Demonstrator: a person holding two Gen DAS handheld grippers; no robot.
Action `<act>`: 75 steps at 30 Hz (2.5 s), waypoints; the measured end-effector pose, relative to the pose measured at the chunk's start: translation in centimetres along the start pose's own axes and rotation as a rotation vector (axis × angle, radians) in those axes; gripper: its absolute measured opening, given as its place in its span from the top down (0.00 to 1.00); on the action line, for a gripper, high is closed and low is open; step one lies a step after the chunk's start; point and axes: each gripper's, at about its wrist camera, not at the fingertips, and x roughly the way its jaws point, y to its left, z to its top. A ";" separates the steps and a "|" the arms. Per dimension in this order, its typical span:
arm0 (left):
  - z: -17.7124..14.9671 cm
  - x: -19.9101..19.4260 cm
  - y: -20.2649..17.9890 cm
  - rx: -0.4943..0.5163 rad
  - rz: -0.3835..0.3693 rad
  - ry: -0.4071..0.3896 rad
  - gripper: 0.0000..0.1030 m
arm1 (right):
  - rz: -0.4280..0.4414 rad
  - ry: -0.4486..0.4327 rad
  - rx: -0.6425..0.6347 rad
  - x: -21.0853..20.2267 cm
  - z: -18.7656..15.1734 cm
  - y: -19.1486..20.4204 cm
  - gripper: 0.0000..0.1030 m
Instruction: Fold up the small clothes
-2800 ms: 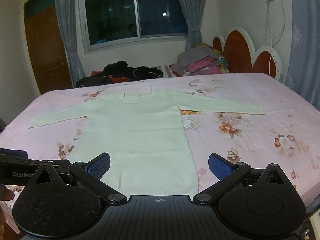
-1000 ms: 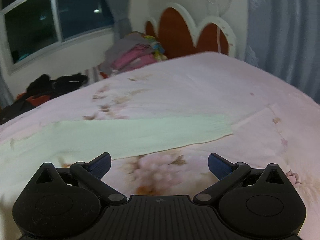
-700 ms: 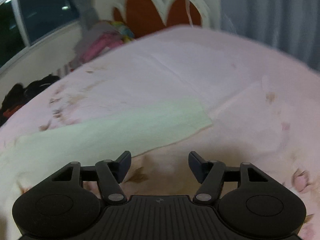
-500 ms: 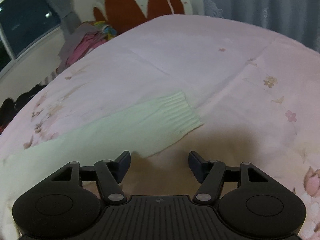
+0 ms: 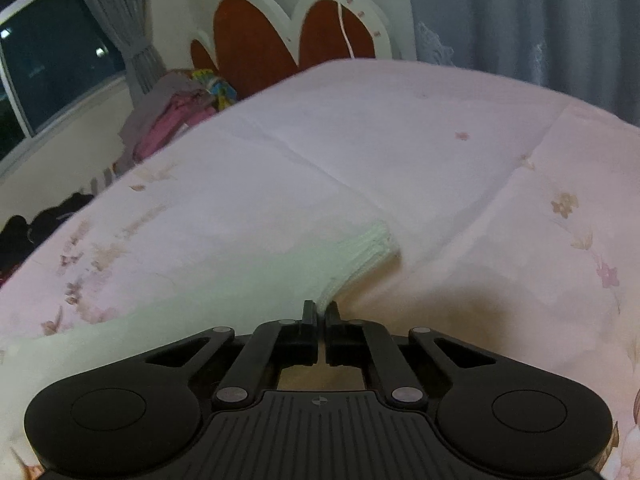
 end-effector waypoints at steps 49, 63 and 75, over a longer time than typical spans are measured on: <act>-0.2 7.7 8.4 -0.250 -0.289 0.130 0.58 | 0.289 0.064 -0.510 -6.8 -17.1 24.9 0.16; 2.3 4.2 9.2 -0.289 -0.374 -0.042 0.96 | 0.220 0.111 -0.451 -3.9 -16.0 22.8 0.38; 2.0 6.8 14.4 -0.352 -0.243 -0.025 0.96 | 0.253 0.104 -0.439 -2.3 -15.4 24.9 0.70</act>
